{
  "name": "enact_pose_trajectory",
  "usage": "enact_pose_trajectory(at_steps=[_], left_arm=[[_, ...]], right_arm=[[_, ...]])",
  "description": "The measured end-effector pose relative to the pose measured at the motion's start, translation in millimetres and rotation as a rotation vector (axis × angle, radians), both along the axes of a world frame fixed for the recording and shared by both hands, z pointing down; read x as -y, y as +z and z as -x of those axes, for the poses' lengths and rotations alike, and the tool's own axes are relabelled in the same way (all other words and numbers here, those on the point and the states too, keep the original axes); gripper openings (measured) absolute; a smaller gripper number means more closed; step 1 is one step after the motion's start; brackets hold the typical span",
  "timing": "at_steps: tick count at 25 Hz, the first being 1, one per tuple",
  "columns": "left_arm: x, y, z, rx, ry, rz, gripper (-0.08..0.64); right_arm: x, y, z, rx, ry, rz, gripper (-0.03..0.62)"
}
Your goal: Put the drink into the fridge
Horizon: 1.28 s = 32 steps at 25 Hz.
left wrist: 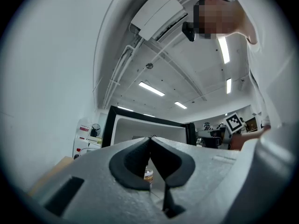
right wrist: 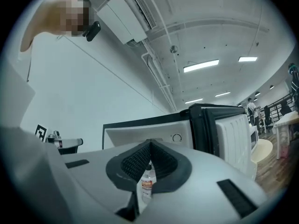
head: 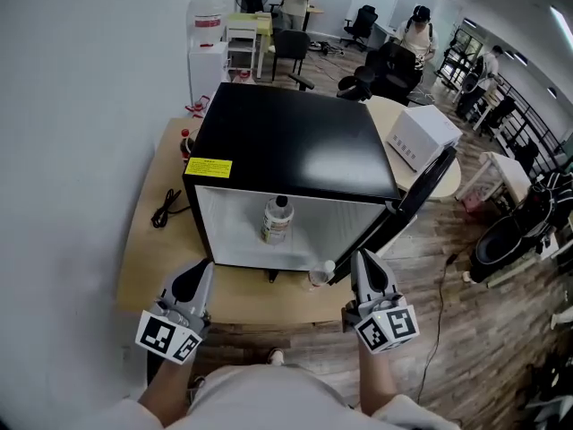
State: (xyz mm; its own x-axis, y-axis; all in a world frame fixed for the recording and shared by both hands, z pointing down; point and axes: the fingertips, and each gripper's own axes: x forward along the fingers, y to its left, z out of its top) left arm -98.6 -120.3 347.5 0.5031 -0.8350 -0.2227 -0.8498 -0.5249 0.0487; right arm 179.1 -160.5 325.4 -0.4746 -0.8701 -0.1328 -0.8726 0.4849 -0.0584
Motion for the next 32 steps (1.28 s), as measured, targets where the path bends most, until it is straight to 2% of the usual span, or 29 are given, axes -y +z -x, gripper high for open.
enact_pose_trajectory(at_steps=[8, 19, 24, 32], left_arm=[[-2, -17, 11, 0.016, -0.047, -0.031, 0.012], [-17, -17, 26, 0.022, -0.106, -0.012, 0.012], [-25, -13, 30, 0.03, -0.119, 0.003, 0.012], [-32, -6, 30, 0.041, -0.138, 0.02, 0.013]], right_arm=[[-20, -16, -38, -0.01, 0.057, -0.031, 0.002], [-47, -28, -65, -0.058, 0.14, -0.085, 0.003], [-56, -20, -76, -0.031, 0.177, -0.068, 0.003], [-66, -13, -78, -0.015, 0.171, -0.052, 0.003]])
